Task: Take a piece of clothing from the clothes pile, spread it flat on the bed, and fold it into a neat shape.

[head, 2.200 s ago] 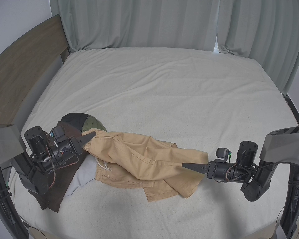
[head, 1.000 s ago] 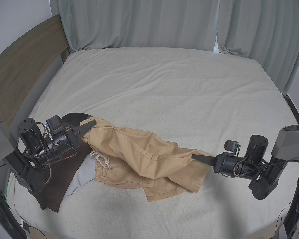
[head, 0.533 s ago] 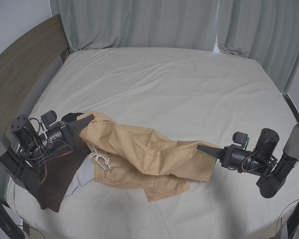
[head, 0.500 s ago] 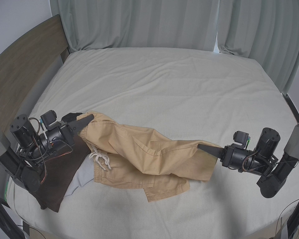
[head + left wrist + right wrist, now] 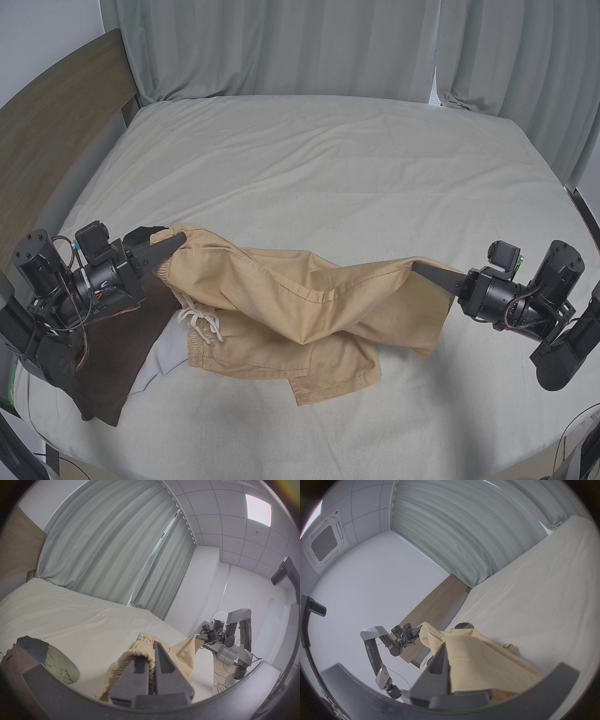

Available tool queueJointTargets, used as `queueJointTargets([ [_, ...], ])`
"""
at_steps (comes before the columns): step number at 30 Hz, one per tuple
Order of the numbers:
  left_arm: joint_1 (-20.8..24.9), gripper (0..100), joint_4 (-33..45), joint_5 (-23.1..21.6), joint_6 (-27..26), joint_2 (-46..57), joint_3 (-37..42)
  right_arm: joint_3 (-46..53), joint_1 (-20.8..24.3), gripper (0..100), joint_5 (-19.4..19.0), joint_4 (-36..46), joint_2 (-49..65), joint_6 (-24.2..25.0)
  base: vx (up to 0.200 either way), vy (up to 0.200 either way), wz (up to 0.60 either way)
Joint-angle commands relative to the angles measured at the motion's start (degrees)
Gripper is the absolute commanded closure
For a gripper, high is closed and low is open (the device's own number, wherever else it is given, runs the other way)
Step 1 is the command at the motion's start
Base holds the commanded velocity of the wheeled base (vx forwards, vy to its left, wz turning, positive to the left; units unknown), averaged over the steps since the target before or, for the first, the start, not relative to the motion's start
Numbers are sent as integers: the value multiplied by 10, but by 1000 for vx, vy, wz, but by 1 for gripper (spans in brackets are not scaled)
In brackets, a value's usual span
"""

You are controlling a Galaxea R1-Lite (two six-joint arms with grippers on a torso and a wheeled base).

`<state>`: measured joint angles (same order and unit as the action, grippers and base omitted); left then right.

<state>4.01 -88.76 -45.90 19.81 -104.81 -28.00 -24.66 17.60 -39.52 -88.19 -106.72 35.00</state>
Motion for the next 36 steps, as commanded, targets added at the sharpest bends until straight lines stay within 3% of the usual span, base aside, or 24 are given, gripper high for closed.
queueJointTargets([
  [1, -15, 100, 0, 0, 0, 2, -8, -9, -9, 100, 0, -1, 7, 1, 0, 0, 0],
  [11, -45, 100, 0, -1, 1, -5, -15, -21, -37, 100, 0, -1, 7, 2, 0, 0, 0],
  [36, -66, 100, 0, 2, 1, -36, -36, -37, -86, 100, -2, -1, 6, 2, 0, 0, 0],
])
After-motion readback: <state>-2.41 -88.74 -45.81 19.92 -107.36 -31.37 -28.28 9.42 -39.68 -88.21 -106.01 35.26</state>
